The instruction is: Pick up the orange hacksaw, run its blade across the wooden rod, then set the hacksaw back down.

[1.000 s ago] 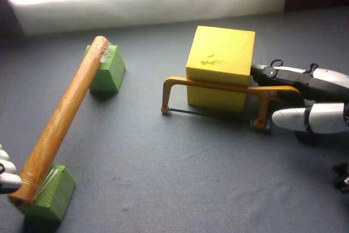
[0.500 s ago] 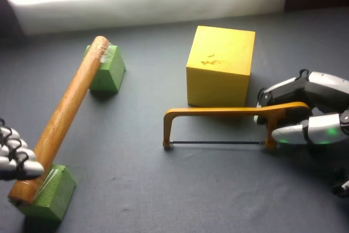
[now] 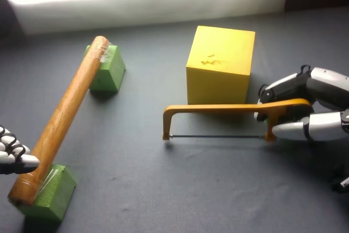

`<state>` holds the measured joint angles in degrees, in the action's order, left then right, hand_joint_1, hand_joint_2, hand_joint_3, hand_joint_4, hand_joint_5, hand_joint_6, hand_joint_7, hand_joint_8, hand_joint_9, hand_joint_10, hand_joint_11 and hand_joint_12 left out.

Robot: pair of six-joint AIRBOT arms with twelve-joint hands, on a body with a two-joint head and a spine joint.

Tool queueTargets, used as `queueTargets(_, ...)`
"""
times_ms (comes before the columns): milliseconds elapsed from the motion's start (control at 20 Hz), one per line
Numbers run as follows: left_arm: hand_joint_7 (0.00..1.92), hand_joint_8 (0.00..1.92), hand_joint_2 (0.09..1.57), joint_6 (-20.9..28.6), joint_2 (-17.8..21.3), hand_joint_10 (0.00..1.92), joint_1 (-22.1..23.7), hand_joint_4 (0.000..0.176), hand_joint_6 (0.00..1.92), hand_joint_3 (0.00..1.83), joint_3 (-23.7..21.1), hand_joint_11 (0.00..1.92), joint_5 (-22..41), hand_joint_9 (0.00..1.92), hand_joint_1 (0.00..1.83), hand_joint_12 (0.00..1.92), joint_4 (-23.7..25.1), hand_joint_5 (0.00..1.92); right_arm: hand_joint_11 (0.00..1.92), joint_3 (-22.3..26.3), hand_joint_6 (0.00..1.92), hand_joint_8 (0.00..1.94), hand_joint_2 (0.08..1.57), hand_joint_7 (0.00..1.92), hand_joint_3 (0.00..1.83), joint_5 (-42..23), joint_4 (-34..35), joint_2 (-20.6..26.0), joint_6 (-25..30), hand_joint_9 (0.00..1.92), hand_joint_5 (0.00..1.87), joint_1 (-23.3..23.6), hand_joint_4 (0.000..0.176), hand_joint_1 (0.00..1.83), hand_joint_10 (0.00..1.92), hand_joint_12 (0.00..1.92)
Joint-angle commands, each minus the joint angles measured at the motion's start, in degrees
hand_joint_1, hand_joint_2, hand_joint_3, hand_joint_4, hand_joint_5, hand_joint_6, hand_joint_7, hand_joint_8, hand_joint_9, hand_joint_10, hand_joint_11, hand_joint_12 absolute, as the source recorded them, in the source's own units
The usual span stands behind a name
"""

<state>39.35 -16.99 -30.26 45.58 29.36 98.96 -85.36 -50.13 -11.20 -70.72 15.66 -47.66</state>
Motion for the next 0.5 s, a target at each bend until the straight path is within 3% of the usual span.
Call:
queueTargets(0,0.09,0.0,1.24,-1.15,0.58,0.0,0.07,0.0,0.0,0.0,-0.09,0.0,-0.97,0.06,0.06,0.14,-3.68,0.06,1.11,0.68,0.98,1.28,1.16,0.96,0.0,-8.54,3.28,0.65,-0.44,1.12,0.85,0.97,0.0,1.25,1.25,1.53)
queueTargets(200,0.11,0.0,1.23,-5.31,1.0,0.0,-2.77,0.0,0.0,0.0,-0.47,0.0,-1.23,0.08,0.07,0.22,-9.34,0.09,1.05,5.77,0.93,1.27,1.15,0.97,0.0,-10.65,10.46,1.79,-7.23,1.07,0.88,2.53,0.0,1.26,1.22,1.49)
queueTargets(350,0.1,0.0,1.23,-12.43,1.0,0.0,-4.86,0.0,0.0,0.0,-0.54,0.0,-1.61,0.07,0.04,0.16,-16.96,0.07,1.07,9.41,0.93,1.28,1.15,0.96,0.0,-13.48,14.23,2.36,-11.58,1.07,0.89,3.97,0.0,1.26,1.19,1.47)
queueTargets(450,0.1,0.0,1.23,-14.39,1.0,0.0,-5.88,0.0,0.0,0.0,-0.49,0.0,-1.47,0.08,0.06,0.17,-19.22,0.08,1.08,10.88,0.92,1.25,1.14,0.97,0.0,-14.04,15.68,2.12,-12.85,1.09,0.9,4.75,0.0,1.26,1.13,1.4)
